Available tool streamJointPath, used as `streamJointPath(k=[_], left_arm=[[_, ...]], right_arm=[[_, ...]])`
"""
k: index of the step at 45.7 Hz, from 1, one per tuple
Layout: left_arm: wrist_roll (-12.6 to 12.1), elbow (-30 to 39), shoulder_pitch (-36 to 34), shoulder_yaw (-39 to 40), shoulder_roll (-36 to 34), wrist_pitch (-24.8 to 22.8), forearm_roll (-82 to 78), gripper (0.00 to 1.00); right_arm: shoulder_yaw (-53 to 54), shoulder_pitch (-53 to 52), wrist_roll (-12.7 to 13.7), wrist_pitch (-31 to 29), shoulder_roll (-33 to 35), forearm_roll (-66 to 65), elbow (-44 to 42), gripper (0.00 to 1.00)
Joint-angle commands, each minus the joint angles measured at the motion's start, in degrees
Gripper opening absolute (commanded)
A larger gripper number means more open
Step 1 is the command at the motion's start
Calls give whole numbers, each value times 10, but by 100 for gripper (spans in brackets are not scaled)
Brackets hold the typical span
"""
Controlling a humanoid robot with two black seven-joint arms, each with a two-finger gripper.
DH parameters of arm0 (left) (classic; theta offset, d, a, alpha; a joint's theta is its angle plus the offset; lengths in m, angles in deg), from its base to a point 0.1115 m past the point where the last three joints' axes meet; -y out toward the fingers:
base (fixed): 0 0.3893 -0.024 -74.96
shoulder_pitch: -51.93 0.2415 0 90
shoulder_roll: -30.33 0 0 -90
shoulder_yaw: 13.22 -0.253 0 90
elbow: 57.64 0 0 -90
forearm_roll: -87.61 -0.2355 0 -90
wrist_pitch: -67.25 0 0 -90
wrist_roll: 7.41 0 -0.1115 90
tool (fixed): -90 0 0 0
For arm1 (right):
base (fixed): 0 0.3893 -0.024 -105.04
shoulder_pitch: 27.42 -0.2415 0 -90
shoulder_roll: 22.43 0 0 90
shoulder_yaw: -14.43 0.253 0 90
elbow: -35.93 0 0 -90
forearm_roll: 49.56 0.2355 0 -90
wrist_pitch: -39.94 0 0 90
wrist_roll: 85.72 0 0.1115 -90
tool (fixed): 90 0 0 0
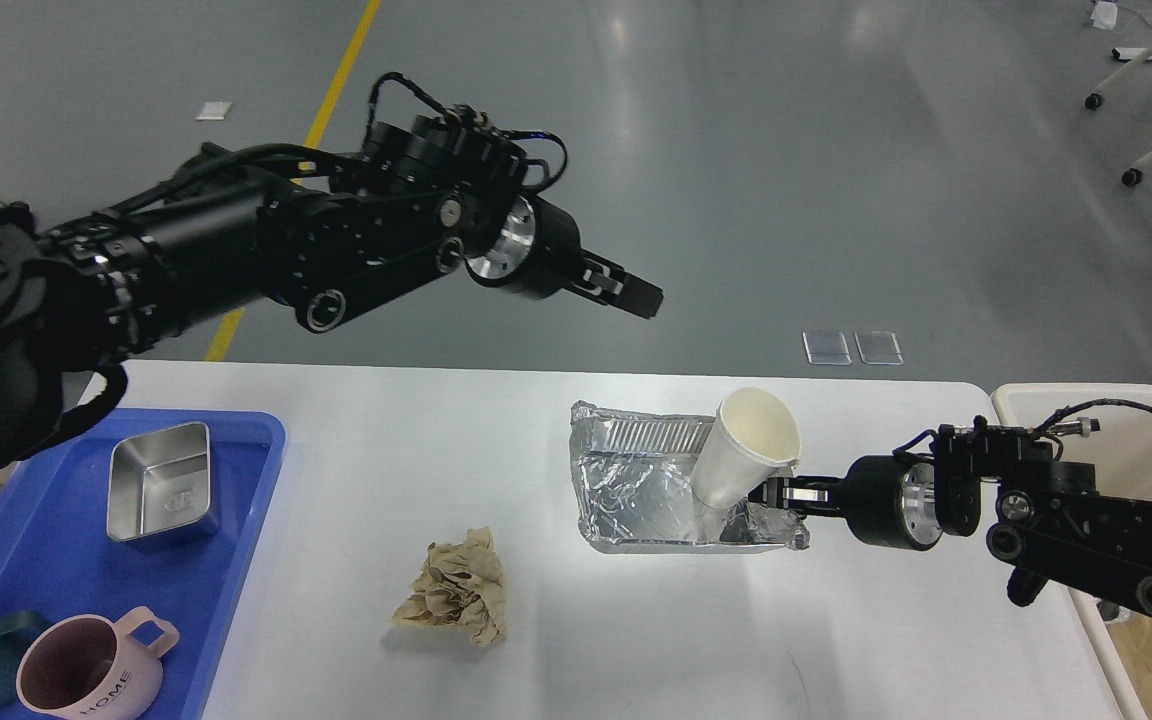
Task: Tidy desktop
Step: 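Withdraw the left arm back toward the blue bin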
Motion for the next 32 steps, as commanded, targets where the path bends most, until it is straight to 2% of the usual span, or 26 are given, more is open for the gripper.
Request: streamJointPath(k=[1, 7, 11, 13, 14, 18, 25, 32], left_arm=[[-8, 47, 37, 33, -95, 27, 2, 78], [-13, 73, 102, 32, -175, 75, -4, 78], [-22, 98, 162, 30, -213, 127, -9, 78], [-31, 127, 189, 30, -234, 159, -17, 78], [-43, 166, 213, 30, -255, 194, -33, 78], [-62, 256, 240, 31, -306, 251, -74, 78], [-62, 394, 237, 30, -409, 259, -94, 78], [-51, 476, 220, 33, -513, 236, -96, 78]], right_arm=[[1, 0, 0, 0, -2, 0, 0, 0], [1, 2, 0, 0, -1, 0, 0, 0], [1, 4, 0, 0, -2, 0, 0, 0], [1, 4, 0, 0, -2, 0, 0, 0], [1, 4, 0, 0, -2, 0, 1, 0], [1, 4, 0, 0, -1, 0, 0, 0], [1, 6, 0, 0, 0, 0, 1, 0], [1, 7, 0, 0, -2, 0, 0, 0]])
